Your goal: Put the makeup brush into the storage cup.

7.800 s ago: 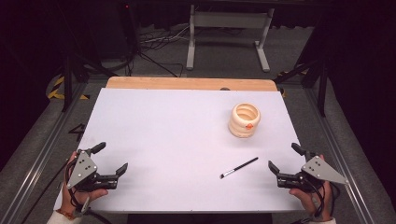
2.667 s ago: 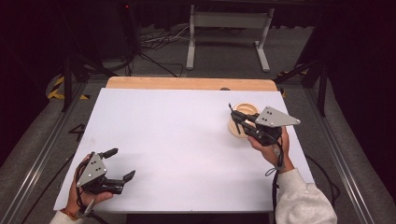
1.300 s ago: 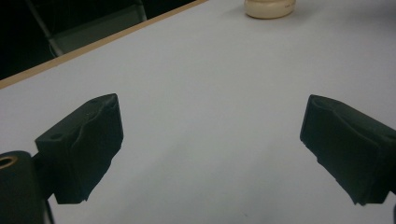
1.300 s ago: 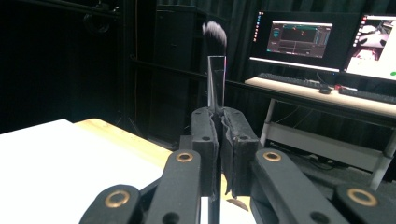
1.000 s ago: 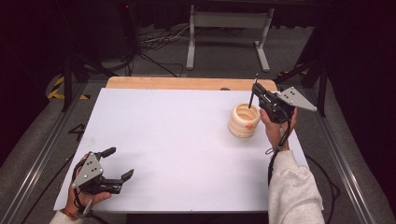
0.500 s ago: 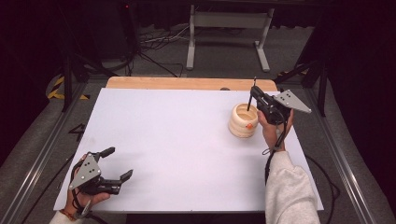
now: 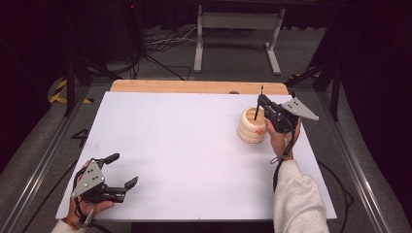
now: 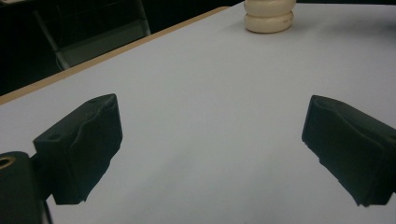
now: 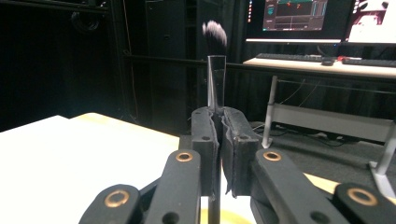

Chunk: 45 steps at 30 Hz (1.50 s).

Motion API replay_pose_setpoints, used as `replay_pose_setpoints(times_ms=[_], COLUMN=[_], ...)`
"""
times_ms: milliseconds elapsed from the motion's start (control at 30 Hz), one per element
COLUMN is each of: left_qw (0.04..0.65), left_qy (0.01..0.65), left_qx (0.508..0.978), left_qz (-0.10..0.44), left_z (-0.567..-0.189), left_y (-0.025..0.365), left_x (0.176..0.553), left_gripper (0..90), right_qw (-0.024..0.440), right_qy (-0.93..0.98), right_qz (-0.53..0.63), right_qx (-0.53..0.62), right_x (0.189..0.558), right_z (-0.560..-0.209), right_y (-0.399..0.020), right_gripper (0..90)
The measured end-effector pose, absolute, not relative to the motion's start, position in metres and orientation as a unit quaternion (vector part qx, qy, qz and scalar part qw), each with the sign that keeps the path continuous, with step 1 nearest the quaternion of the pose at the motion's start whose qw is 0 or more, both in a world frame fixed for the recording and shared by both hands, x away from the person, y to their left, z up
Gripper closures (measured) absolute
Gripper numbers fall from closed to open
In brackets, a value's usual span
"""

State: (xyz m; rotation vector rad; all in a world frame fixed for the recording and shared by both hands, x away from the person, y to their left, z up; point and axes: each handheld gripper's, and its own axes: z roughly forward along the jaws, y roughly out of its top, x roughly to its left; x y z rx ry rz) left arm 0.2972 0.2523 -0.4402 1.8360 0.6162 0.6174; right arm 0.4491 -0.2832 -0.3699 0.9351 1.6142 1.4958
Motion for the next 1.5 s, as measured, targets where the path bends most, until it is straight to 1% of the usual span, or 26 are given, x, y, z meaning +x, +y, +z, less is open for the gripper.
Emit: replay_pose_setpoints(times_ms=[767,867,1233,1300,1333,1400,1467,1500], left_qw=[0.522,0.522,0.521,0.521,0.52,0.519,0.518,0.518], left_qy=[0.254,0.254,0.256,0.256,0.257,0.257,0.257,0.257], left_qx=[0.772,0.772,0.772,0.772,0.773,0.773,0.773,0.773], left_qz=[0.257,0.258,0.259,0.258,0.258,0.258,0.259,0.259], left_z=[-0.441,-0.441,-0.44,-0.44,-0.44,-0.44,-0.44,-0.44], left_y=[0.251,0.25,0.251,0.251,0.252,0.251,0.252,0.252], left_x=[0.298,0.298,0.297,0.297,0.297,0.297,0.297,0.297], left_gripper=[6.1,6.2,6.4,6.4,6.5,6.6,6.6,6.6], right_qw=[0.358,0.354,0.363,0.363,0.36,0.36,0.364,0.364], right_qy=[0.64,0.64,0.641,0.641,0.641,0.644,0.646,0.646], right_qz=[0.565,0.568,0.56,0.56,0.56,0.557,0.551,0.551], right_qx=[0.378,0.378,0.379,0.379,0.381,0.383,0.382,0.382], right_x=[0.441,0.44,0.439,0.439,0.438,0.438,0.437,0.437], right_z=[-0.396,-0.397,-0.394,-0.394,-0.394,-0.394,-0.393,-0.393], right_y=[-0.286,-0.287,-0.287,-0.287,-0.287,-0.287,-0.287,-0.287], right_gripper=[84.3,84.3,83.8,83.0,80.4,79.8,76.3,76.3])
